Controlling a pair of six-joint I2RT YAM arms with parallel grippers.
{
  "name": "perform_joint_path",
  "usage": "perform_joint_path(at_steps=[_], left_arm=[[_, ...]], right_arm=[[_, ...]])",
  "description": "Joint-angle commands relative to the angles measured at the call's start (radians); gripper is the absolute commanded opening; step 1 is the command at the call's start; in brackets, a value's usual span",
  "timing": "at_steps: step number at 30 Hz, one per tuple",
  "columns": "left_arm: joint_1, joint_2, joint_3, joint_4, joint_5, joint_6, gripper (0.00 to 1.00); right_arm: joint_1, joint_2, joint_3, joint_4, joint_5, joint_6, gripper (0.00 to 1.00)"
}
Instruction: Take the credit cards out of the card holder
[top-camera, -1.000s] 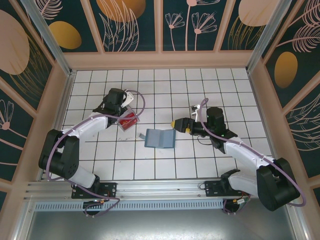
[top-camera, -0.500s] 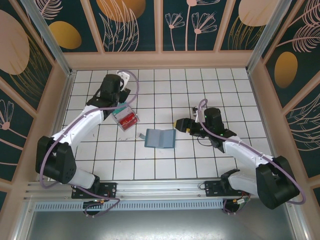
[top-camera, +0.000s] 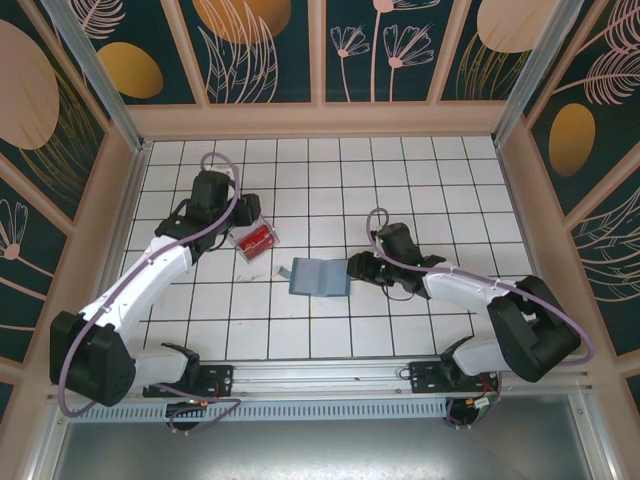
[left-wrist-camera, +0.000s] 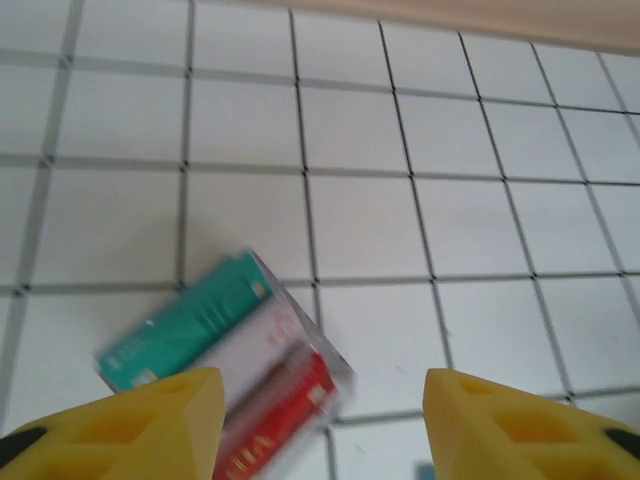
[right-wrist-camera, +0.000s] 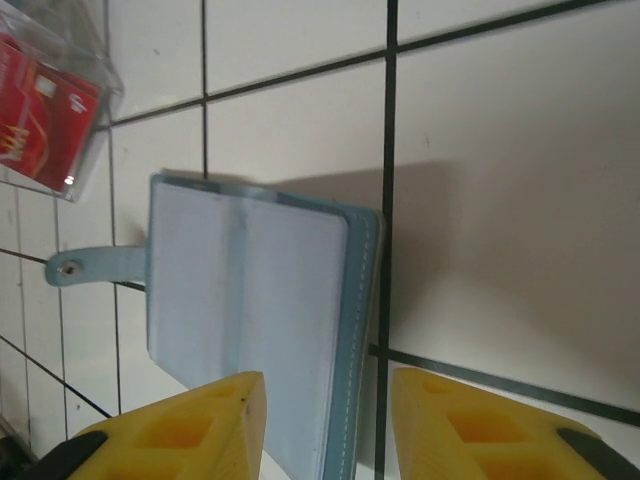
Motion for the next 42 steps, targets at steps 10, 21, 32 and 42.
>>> perform_joint_path(at_steps=[10, 21, 32, 42], left_arm=[[-0.009, -0.08, -0.201, 0.082, 0.302, -0.273, 0.5], [-0.189, -0.004, -0.276, 0.188, 0.286, -0.417, 0.49], [-0.282, 0.157, -0.274, 0.247, 0.249, -0.459, 0.49], [-0.301, 0.267, -0.252, 0.273, 0.268, -0.455, 0.49]], right_arm=[[0.067, 0.08, 0.024, -0.013, 0.075, 0.073, 0.27], [0.071, 0.096, 0.012, 0.016, 0.064, 0.067, 0.03], [0.072, 0.088, 0.009, 0.014, 0.061, 0.058, 0.0], [0.074, 0.086, 0.002, 0.019, 0.056, 0.063, 0.0]])
